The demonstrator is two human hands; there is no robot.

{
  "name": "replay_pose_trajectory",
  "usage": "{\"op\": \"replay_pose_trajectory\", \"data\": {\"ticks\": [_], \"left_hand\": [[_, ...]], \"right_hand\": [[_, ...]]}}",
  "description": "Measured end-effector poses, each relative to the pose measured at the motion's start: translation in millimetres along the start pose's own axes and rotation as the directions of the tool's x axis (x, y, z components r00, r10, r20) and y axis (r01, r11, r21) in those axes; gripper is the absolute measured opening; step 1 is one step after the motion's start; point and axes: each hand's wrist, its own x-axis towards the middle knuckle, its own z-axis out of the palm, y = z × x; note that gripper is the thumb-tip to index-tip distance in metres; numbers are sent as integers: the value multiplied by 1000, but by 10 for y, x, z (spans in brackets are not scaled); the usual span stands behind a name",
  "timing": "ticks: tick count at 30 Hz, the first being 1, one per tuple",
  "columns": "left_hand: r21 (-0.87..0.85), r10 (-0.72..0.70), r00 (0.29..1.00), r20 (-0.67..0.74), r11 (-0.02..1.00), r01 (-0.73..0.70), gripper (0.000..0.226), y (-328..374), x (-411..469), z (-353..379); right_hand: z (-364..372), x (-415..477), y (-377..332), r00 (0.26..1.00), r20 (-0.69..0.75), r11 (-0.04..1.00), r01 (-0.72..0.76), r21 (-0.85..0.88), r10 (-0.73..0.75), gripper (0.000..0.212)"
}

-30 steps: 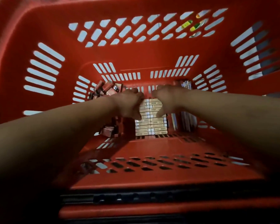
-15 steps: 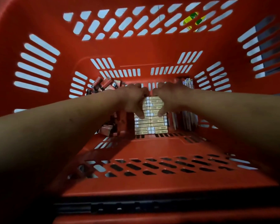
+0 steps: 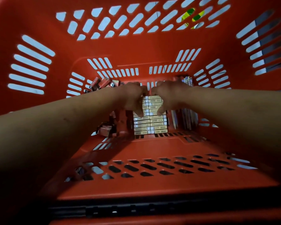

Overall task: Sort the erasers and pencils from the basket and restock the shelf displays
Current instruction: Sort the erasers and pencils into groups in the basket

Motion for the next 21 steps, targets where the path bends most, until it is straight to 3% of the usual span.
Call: {"op": "replay_pose_trajectory", "data": {"ticks": [10, 17, 21], "left_hand": [[20, 19, 1000, 12, 1000, -19, 79, 48, -70, -63], [191, 33, 999, -13, 981, -30, 102, 95, -87, 94], [204, 23, 999, -36, 979, -15, 105, 116, -114, 140]], "right_hand": [[2, 7, 8, 999, -19, 998, 24, -51, -25, 87], [35, -71, -43, 991, -59, 968, 101, -230, -118, 73], [83, -87, -85, 989, -69, 942, 102, -321, -130, 76]]}}
